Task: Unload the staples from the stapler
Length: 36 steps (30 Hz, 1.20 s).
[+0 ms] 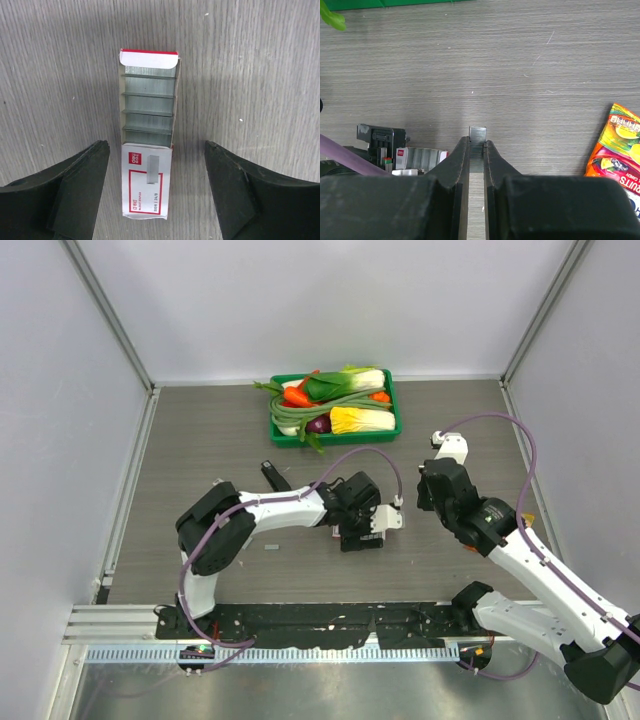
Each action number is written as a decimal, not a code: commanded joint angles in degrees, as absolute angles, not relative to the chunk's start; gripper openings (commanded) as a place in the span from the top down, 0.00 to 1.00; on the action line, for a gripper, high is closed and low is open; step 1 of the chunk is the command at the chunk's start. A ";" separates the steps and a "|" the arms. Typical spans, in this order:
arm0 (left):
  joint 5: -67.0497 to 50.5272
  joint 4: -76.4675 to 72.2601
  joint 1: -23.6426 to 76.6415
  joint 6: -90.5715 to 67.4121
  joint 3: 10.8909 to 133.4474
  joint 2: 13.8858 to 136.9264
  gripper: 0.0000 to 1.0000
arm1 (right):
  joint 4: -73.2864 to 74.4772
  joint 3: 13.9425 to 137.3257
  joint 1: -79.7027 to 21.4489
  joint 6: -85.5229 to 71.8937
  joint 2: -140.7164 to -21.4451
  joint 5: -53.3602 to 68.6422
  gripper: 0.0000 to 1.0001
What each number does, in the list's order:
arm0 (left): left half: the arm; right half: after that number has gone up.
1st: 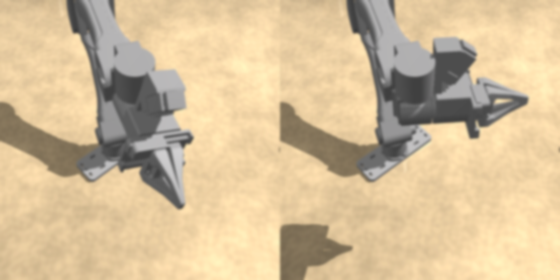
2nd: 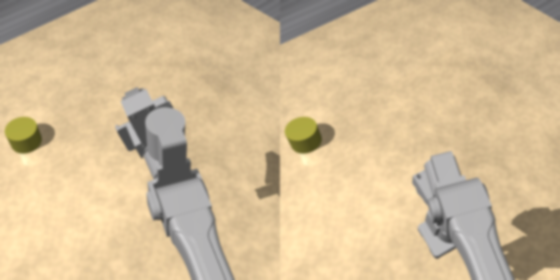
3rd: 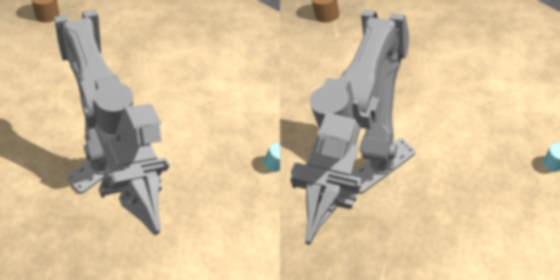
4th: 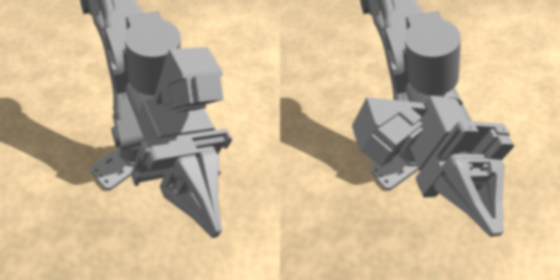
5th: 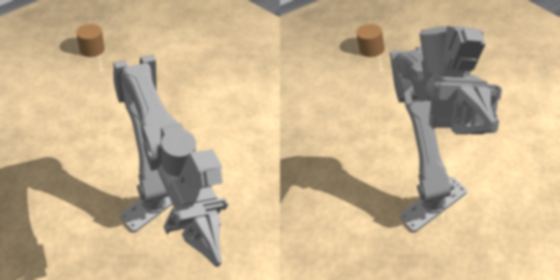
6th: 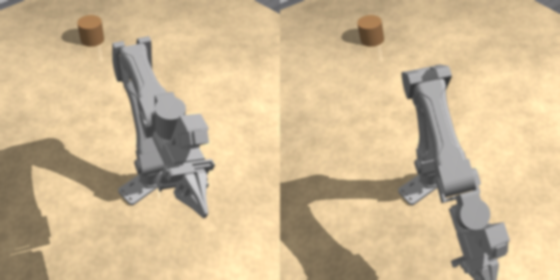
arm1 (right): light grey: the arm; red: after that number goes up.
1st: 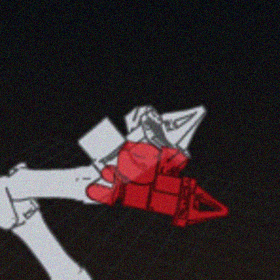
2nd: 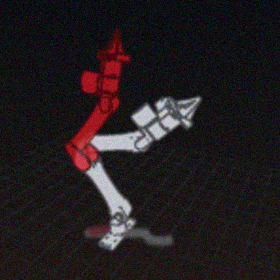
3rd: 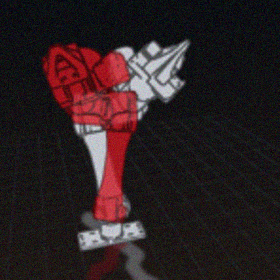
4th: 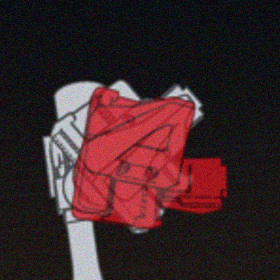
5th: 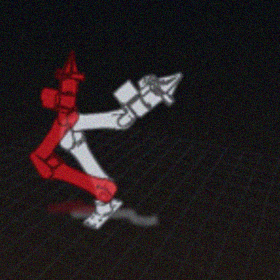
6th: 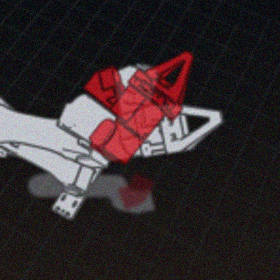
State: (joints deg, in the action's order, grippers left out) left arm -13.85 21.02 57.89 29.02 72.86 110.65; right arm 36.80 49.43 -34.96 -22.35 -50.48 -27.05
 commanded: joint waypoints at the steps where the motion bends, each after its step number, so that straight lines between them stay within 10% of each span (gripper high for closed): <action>1: -12.75 19.25 57.92 29.36 72.51 109.95 0.25 | 36.65 52.21 -34.54 -21.62 -49.39 -26.98 0.99; 13: -12.13 19.69 57.92 27.86 71.02 108.90 0.42 | 37.00 52.91 -34.45 -21.53 -49.83 -26.81 0.99; 30: -7.74 19.51 57.92 22.59 62.84 102.48 0.42 | 36.30 52.21 -34.54 -21.53 -50.80 -25.58 0.99; 36: -7.03 18.28 58.01 19.96 65.30 103.09 0.16 | 35.95 51.94 -34.45 -21.53 -51.06 -25.22 0.99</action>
State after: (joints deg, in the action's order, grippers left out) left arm -8.34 19.29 57.89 22.44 63.83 103.85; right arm 37.82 50.37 -34.74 -22.15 -51.03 -25.39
